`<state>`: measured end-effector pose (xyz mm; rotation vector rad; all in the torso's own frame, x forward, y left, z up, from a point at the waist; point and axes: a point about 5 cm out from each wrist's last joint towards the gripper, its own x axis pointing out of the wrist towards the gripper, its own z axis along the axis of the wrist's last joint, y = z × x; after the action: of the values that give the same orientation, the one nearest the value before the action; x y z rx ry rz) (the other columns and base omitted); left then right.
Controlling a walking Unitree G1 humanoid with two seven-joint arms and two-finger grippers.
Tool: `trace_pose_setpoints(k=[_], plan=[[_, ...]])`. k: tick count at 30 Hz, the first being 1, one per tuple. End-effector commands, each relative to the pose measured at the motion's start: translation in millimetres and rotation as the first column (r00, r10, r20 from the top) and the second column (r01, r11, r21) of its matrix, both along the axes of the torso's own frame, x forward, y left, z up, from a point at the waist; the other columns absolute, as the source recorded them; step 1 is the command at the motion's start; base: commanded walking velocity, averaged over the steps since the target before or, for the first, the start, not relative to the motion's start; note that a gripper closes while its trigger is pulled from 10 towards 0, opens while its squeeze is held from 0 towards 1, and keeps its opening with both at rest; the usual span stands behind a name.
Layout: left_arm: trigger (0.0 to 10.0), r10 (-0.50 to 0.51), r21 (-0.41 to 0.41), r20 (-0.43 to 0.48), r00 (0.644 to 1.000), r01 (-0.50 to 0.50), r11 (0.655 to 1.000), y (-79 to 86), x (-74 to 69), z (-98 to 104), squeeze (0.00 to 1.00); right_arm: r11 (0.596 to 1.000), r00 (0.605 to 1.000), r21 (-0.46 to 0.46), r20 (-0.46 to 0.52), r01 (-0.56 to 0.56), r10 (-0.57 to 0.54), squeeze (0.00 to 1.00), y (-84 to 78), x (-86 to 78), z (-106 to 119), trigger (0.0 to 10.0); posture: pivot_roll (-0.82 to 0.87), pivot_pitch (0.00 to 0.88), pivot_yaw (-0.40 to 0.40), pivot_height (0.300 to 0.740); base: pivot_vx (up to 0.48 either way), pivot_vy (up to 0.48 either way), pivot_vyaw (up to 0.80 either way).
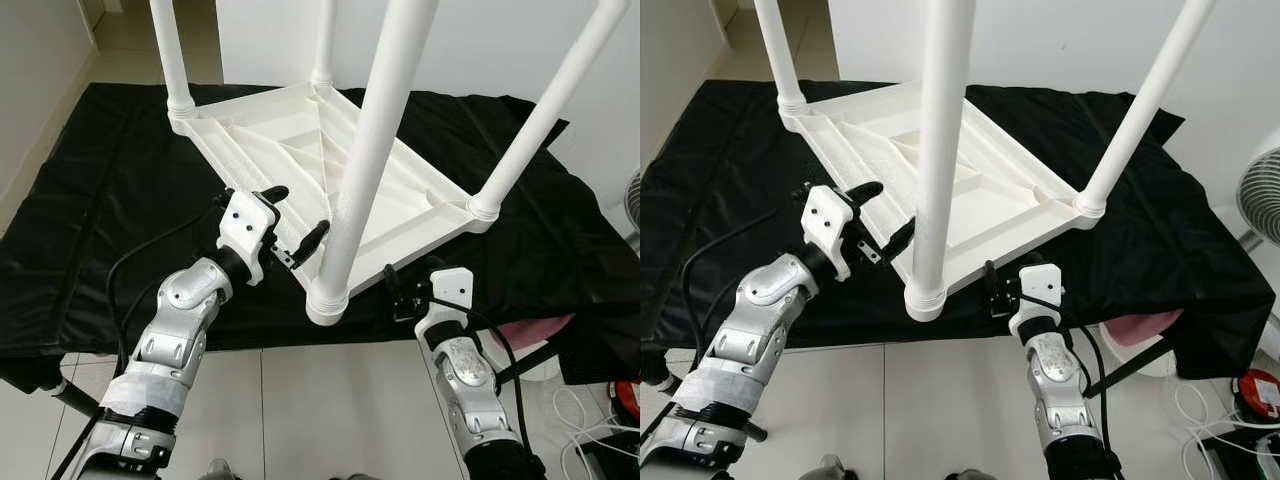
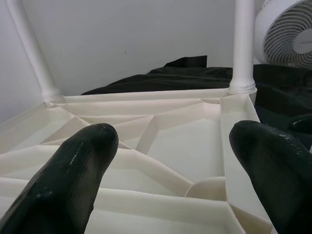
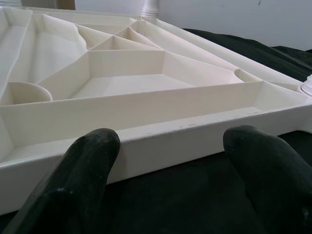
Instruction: Building children table
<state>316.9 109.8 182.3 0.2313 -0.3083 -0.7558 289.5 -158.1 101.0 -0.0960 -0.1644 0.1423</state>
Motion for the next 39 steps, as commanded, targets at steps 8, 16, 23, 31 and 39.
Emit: trace_pose_setpoints(k=[8, 16, 23, 31, 39], plan=[[10.0, -0.110, 0.262, -0.079, 0.991, 0.127, 0.957, 14.8, 16.4, -23.4, 0.00, 0.996, 0.996, 0.016, 0.014, 0.090, -0.090, 0.00, -14.2, -7.0, 2.3, 10.0, 0.01, 0.087, -0.021, 0.740, 0.000, 0.000, 0.00], [10.0, -0.165, 0.337, -0.085, 0.983, 0.184, 0.923, 12.8, 24.1, -25.6, 0.00, 0.982, 0.982, 0.048, 0.030, 0.185, -0.187, 0.00, -14.5, -16.6, 3.3, 10.0, -0.02, 0.103, -0.001, 0.740, 0.000, 0.000, 0.00], [10.0, -0.241, 0.456, -0.115, 0.964, 0.267, 0.849, 20.2, 25.2, -30.6, 0.00, 0.979, 0.979, 0.036, 0.023, 0.200, -0.200, 0.00, -17.5, -19.8, 0.7, 10.0, -0.02, 0.109, 0.010, 0.740, 0.000, 0.000, 0.00], [10.0, -0.273, 0.541, -0.157, 0.949, 0.314, 0.780, 33.9, 31.9, -23.6, 0.00, 0.976, 0.976, 0.024, 0.022, 0.217, -0.217, 0.00, -22.5, -18.7, 2.0, 10.0, -0.01, 0.109, 0.013, 0.740, 0.000, 0.000, 0.00], [10.0, -0.256, 0.615, -0.142, 0.956, 0.288, 0.734, 35.0, 42.2, -16.8, 0.00, 0.977, 0.977, 0.024, 0.018, 0.213, -0.214, 0.00, -18.9, -18.8, 1.6, 10.0, -0.01, 0.115, 0.017, 0.740, 0.000, 0.000, 0.00]])
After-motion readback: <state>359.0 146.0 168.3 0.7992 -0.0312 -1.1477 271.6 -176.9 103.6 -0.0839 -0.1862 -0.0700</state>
